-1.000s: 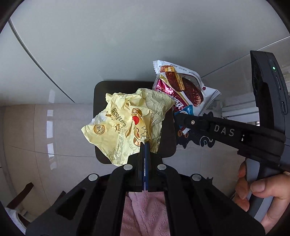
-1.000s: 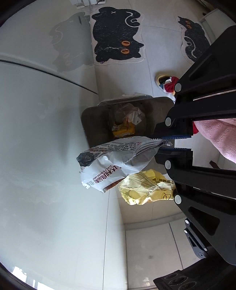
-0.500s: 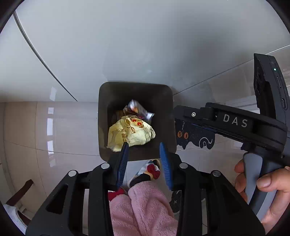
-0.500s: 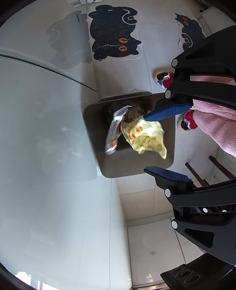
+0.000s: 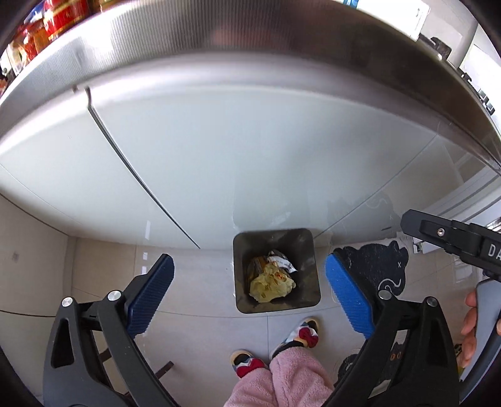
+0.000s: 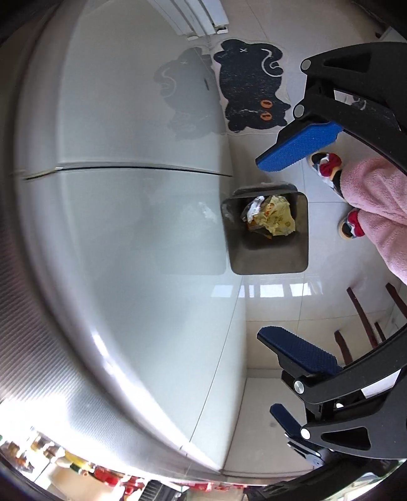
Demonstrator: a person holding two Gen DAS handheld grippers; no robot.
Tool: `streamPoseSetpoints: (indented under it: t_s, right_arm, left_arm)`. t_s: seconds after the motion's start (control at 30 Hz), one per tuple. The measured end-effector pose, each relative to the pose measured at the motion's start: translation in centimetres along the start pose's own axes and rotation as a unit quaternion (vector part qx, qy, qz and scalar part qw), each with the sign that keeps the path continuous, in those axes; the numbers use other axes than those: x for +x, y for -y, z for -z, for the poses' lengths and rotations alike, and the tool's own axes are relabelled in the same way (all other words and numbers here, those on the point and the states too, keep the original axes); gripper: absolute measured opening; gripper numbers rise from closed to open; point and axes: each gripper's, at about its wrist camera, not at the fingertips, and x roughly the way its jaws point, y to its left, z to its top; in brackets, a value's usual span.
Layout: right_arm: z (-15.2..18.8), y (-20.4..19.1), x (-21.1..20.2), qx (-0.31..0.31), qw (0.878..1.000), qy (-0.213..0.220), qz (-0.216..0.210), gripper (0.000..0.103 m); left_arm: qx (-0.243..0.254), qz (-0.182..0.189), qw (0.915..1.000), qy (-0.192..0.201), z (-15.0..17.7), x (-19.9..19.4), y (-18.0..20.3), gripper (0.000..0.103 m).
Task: Collect trash
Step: 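Grasp the white tissue with the left tool while the right tool grasps the white medicine box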
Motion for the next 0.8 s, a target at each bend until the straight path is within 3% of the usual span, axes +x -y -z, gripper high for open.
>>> streamPoseSetpoints:
  t_s: [0.23, 0.4, 0.57, 0.8]
  right_arm:
    - [-2.1, -1.5, -8.6, -0.023, 0.997, 0.077, -0.001, 0.099]
    - [-4.4, -1.9, -12.3, -0.035, 0.992, 0.12, -0.001, 0.1]
    - [-6.7, -2.3, -14.3, -0.056, 0.986, 0.156, -0.004, 0.1]
    - [-9.6, -4.3, -14.7, -0.146, 0.968, 0.202, 0.003, 0.099]
  left_arm:
    - [0.023, -0.025, 0.998, 0.053, -3.9, -7.7, 1.1, 0.095]
    - [0.03, -0.035, 0.9959, 0.078, -6.5, -10.5, 1.7, 0.095]
    - [0.032, -0.032, 0.9947, 0.092, -9.0, -12.1, 2.1, 0.095]
    - [0.011, -0.004, 0.9941, 0.108, -14.3, -13.2, 1.9, 0.094]
